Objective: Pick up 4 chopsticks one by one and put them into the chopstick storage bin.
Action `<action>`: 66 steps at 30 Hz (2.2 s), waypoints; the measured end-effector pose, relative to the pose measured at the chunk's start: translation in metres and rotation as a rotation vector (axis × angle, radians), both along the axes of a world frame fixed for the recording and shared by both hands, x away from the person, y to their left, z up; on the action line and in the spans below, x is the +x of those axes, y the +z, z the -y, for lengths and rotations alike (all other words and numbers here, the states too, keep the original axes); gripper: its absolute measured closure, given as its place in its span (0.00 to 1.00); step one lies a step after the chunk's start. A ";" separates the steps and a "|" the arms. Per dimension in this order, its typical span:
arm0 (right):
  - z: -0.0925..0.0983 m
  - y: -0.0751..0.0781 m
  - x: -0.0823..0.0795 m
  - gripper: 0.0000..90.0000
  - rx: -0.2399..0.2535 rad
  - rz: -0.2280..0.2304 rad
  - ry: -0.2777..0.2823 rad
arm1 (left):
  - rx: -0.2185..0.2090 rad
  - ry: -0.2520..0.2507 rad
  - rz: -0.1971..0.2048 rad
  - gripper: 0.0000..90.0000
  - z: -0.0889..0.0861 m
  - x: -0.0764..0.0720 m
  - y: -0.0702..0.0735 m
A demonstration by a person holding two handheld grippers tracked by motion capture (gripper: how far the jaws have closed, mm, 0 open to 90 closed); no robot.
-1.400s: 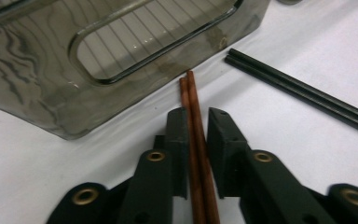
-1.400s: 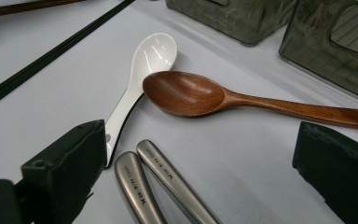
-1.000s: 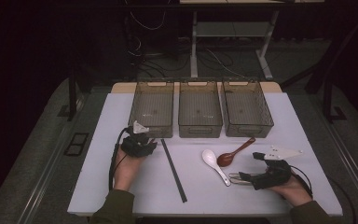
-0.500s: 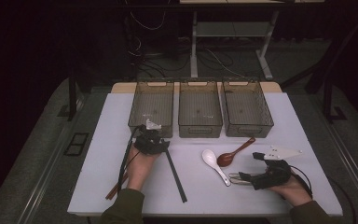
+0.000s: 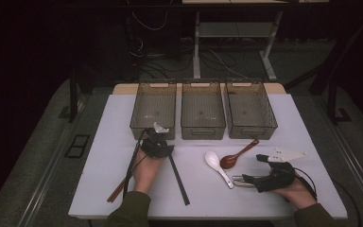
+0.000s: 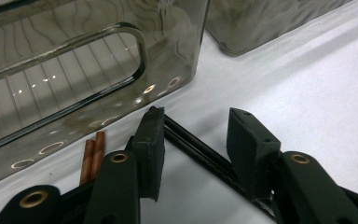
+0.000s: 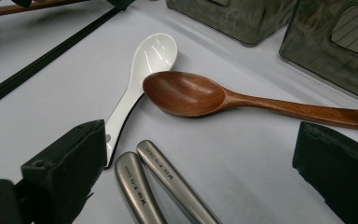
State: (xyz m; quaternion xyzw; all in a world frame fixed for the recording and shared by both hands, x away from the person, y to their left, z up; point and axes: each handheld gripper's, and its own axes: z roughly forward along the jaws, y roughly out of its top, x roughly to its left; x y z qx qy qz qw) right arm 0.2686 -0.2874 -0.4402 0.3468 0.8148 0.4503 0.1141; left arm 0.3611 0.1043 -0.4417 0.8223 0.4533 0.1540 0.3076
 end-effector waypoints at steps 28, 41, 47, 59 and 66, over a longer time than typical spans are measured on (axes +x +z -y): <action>0.000 0.000 0.000 0.03 -0.001 -0.003 0.002 | 0.032 -0.021 0.001 0.77 -0.004 -0.001 0.002; 0.000 0.000 0.000 0.03 -0.001 -0.002 0.002 | 0.039 -0.036 0.004 0.83 -0.007 -0.002 0.003; 0.000 0.000 0.000 0.03 0.000 0.000 0.002 | 0.046 -0.037 0.002 0.83 -0.008 -0.003 0.004; 0.000 0.000 0.000 0.03 -0.001 -0.003 0.000 | 0.020 0.020 0.002 0.73 -0.009 0.006 0.003; 0.000 0.000 0.000 0.03 0.000 -0.003 -0.002 | 0.024 0.033 0.004 0.77 -0.007 0.011 0.001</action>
